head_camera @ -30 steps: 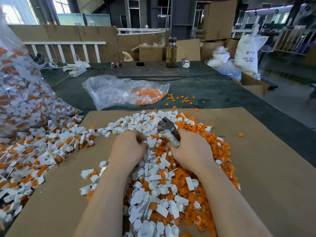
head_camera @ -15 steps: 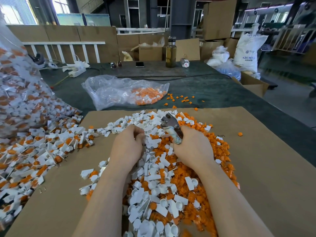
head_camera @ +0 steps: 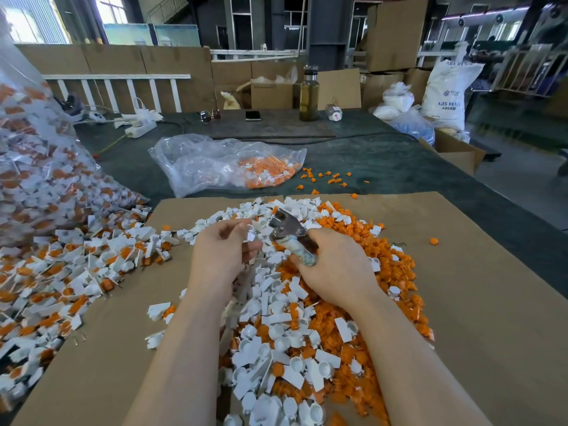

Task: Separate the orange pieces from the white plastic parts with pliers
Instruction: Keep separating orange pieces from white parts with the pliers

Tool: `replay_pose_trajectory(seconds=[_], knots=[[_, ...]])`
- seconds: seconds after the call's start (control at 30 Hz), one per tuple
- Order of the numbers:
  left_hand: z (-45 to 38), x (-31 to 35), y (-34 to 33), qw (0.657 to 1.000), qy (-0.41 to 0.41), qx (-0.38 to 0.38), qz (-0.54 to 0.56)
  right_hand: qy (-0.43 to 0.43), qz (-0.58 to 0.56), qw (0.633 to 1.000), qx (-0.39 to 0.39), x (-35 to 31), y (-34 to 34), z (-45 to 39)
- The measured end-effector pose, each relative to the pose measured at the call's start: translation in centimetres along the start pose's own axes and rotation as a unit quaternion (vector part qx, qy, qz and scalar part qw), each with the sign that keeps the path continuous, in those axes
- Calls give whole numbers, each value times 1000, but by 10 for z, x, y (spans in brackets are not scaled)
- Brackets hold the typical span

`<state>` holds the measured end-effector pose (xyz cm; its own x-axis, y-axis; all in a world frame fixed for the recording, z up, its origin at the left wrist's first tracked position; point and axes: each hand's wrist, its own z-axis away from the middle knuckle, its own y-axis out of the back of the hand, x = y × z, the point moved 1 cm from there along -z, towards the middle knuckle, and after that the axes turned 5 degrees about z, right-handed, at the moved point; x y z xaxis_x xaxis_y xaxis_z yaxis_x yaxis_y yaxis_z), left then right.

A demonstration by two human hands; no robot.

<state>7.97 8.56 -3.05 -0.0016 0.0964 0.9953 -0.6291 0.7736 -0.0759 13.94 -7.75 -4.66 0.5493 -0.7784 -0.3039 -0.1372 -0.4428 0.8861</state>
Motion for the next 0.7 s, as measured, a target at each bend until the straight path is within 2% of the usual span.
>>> replay_pose_trajectory(seconds=[0.17,0.43,0.53,0.7], knots=[[-2,-2,2,999,5,2,41,20,59,997,-38,-6,-7,2],[-4,-4,1,999,0,-25,48,6,68,997,-23,-5,-4,4],[-4,-4,1,999,0,-25,43,-18,31,999,-6,-3,-2,4],[1,-3,-4,998,-6,-40,50,-64,-110,991,30,0,5,-1]])
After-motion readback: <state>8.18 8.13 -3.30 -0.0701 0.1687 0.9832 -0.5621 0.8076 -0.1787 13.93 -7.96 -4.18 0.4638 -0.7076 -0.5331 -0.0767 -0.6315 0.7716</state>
